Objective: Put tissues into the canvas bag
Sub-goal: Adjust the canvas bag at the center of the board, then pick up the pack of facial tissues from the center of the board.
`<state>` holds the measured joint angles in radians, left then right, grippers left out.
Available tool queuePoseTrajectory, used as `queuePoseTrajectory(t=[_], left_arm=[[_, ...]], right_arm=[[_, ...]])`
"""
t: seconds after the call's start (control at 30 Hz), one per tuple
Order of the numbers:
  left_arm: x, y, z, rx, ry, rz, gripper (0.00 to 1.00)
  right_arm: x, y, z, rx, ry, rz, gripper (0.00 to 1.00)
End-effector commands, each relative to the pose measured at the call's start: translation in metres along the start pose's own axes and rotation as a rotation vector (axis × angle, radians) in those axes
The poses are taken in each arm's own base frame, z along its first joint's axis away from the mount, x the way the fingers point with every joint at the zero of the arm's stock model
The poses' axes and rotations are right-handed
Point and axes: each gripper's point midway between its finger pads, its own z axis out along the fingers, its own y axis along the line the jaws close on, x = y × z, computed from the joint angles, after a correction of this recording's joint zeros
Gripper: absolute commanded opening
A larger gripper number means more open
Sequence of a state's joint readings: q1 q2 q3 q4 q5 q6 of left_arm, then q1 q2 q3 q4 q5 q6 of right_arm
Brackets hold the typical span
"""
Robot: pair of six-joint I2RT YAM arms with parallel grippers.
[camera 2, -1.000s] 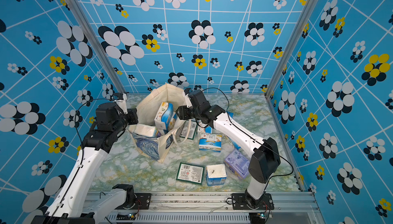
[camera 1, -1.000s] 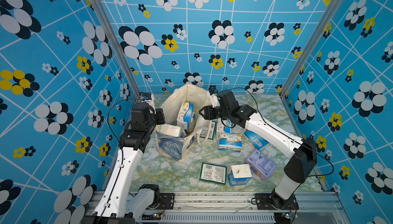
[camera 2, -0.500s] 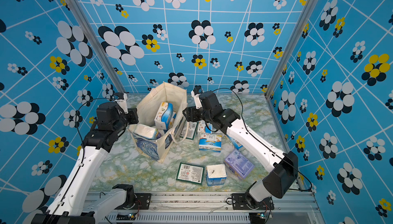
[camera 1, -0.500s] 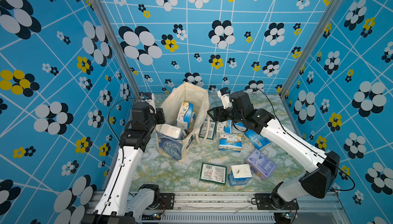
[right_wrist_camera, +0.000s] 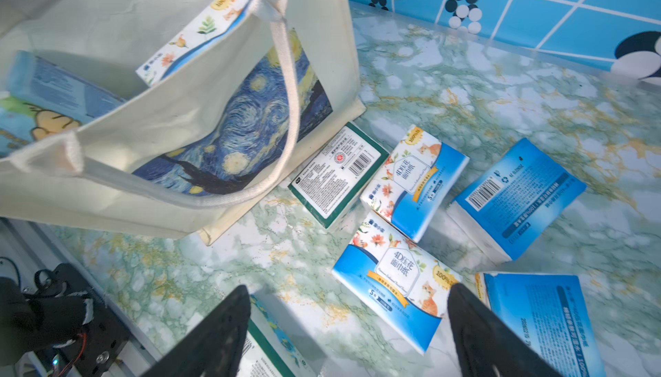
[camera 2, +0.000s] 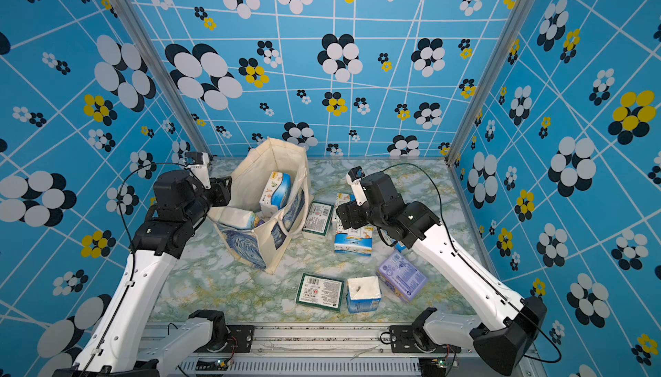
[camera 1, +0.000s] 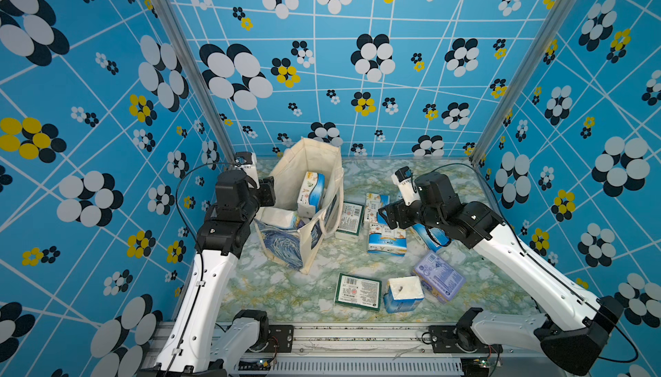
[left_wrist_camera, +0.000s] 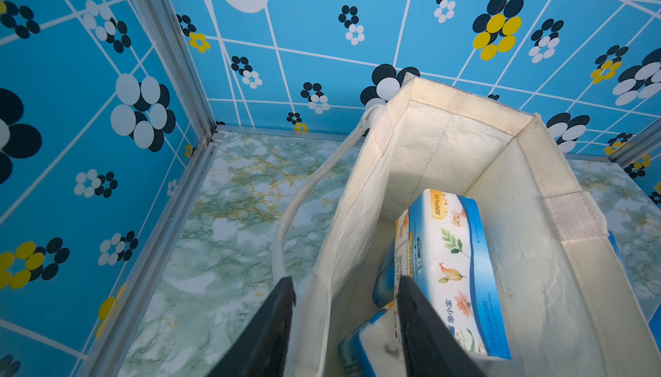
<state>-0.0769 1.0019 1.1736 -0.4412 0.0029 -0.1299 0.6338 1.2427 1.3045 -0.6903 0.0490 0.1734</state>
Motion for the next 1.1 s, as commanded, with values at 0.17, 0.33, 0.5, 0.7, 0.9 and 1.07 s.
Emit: queuePoseTrajectory(t=[0.17,0.33,0.5,0.7,0.9,1.07], left_arm=[[-0.015,-0.076,-0.073,0.275,0.048,0.160,0.56],[0.032,-0.153,-0.102,0.603,0.174,0.319,0.75],[0.084,-0.217,-0.122,0.832,0.280,0.472,0.82],[0.154,-0.280,-0.143,1.070,0.460,0.633,0.83],[0.213,-0.313,-0.153,1.159,0.615,0.772,0.86],[0.235,-0.336,-0.155,1.219,0.658,0.789,0.97]], right_arm=[[0.027,-0.056,0.021,0.090,0.051,0.207,0.89],[0.027,-0.066,0.038,0.040,0.035,0.297,0.90],[0.032,-0.076,0.056,0.018,0.047,0.372,0.89],[0.037,-0.074,0.071,-0.023,0.047,0.424,0.89],[0.035,-0.073,0.074,-0.037,0.047,0.433,0.89],[0.032,-0.072,0.073,-0.042,0.040,0.427,0.89]])
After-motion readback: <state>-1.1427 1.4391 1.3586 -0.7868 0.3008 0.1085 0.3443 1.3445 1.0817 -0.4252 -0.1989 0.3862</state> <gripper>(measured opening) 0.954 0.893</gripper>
